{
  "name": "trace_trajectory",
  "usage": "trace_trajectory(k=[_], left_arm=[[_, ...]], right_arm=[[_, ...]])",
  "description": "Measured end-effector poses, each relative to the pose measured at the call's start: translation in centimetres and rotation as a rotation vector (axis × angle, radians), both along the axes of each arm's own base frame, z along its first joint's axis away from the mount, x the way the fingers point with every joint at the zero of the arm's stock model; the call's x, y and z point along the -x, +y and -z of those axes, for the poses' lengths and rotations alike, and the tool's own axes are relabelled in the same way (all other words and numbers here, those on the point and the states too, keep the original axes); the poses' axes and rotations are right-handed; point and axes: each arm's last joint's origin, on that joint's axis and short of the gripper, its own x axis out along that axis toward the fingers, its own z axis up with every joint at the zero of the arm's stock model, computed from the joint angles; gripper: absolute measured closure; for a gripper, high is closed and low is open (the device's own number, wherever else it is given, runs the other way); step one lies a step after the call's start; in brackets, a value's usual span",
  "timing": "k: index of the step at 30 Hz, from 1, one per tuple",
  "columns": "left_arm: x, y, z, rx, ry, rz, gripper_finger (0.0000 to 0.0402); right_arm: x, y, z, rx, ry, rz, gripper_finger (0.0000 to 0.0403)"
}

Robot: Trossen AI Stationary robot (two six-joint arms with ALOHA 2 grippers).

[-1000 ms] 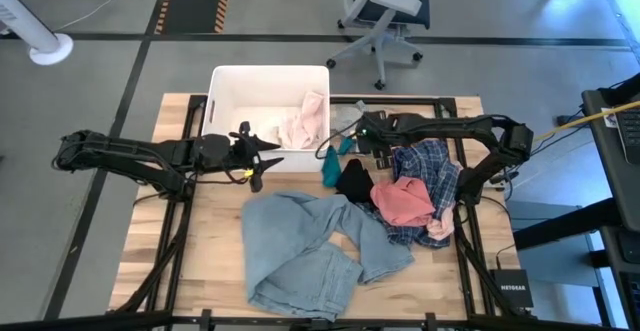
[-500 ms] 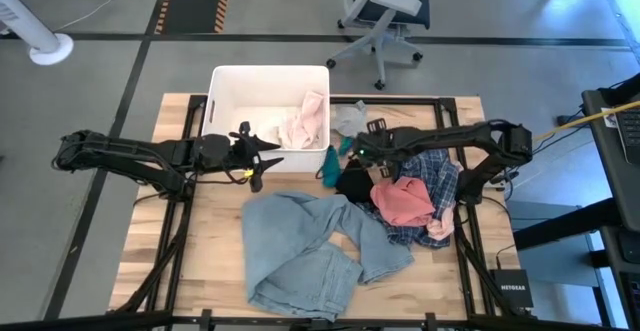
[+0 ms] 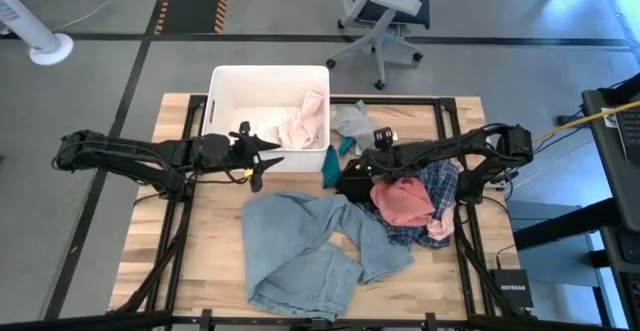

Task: Sort clothes
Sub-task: Put the grey shorts into the white bin

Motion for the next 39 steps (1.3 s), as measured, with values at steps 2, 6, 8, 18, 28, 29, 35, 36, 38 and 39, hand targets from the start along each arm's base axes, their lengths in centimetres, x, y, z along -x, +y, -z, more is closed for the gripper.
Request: trace_trajectory(k=[2,6,8,18,28,29,35,36,38,39], left_arm=[[0.0,0.0,-0.1,-0.009,-0.009,0.002,0.0243],[0.0,0.0,-0.2,-0.011,-0.013,0.003,0.0243],[0.0,0.0,-0.2,-0.013,-0.012,0.003,0.0243],[0.0,0.0,-0.1,-0.019,-0.008,0.005,0.0243],[0.0,0.0,-0.1,-0.019,-0.004,0.005,0.0243],[0.0,0.0,-0.1,-0.019,-0.004,0.005,0.0243],[0.0,0.0,-0.1,-0.015,-0.006,0.004,0.0243],[0.0,0.0,-0.1,-0.015,-0.005,0.004,0.0243],[0.0,0.0,-0.1,-0.015,-0.004,0.004,0.0243],[0.0,0.0,-0.1,-0.015,-0.002,0.004,0.0243]], right_arm=[[-0.1,-0.2,0.0,0.066,-0.026,0.010,0.0197],[-0.3,-0.7,0.2,0.084,-0.075,0.005,0.0197],[-0.4,-1.1,0.2,0.052,-0.090,0.006,0.0197],[-0.8,-3.0,-0.3,0.117,-0.172,0.052,0.0200],[-1.0,-3.2,-0.4,0.075,-0.190,0.010,0.0382],[-1.0,-3.2,-0.4,0.078,-0.180,-0.002,0.0388],[-1.9,-3.6,-3.1,0.151,-0.180,-0.007,0.0362],[-2.0,-3.6,-4.0,0.167,-0.182,-0.017,0.0363],[-2.4,-3.8,-6.3,0.199,-0.205,-0.031,0.0371],[-2.6,-3.8,-7.5,0.212,-0.215,-0.045,0.0377]])
